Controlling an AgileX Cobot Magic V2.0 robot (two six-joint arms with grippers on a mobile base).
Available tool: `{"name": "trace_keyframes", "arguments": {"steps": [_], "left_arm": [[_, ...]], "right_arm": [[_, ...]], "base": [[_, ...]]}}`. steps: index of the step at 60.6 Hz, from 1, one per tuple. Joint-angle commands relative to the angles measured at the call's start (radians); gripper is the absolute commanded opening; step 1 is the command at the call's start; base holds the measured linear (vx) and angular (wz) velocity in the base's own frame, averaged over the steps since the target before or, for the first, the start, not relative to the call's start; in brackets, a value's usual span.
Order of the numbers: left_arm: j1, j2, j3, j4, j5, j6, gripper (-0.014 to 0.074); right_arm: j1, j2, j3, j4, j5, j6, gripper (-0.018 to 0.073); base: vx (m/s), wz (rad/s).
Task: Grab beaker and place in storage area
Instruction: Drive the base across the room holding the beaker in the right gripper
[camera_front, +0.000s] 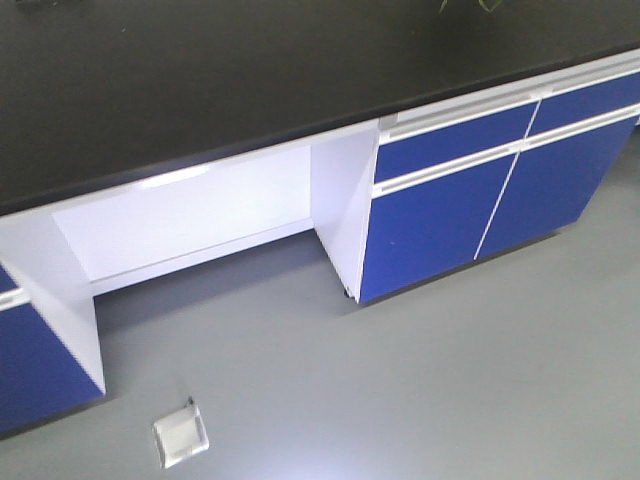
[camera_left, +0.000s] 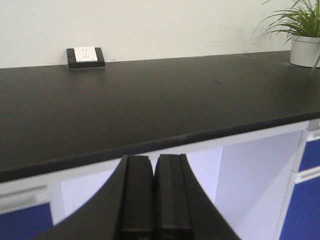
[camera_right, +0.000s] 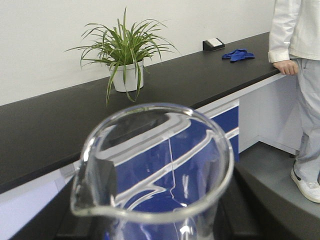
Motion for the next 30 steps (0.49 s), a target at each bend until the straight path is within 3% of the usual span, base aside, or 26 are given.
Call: {"name": "trace_keyframes", "arguments": {"steps": [1, 15, 30], "left_arm": [[-0.008, -0.017, 0.022, -0.006, -0.082, -0.006, -0.0008], [-0.008, -0.017, 0.022, -0.006, -0.082, -0.006, -0.0008], [-0.008, -0.017, 0.022, -0.006, -0.082, -0.006, -0.0008]], "right_arm": [[-0.003, 0.01, -0.029, -0.017, -0.086, -0.008, -0.0001], [-0.003, 0.01, -0.029, -0.017, -0.086, -0.008, -0.0001], [-0.003, 0.01, -0.029, -0.017, -0.085, -0.008, -0.0001]], "base": [[0.49, -0.04], [0.48, 0.09], [0.45, 0.49]]}}
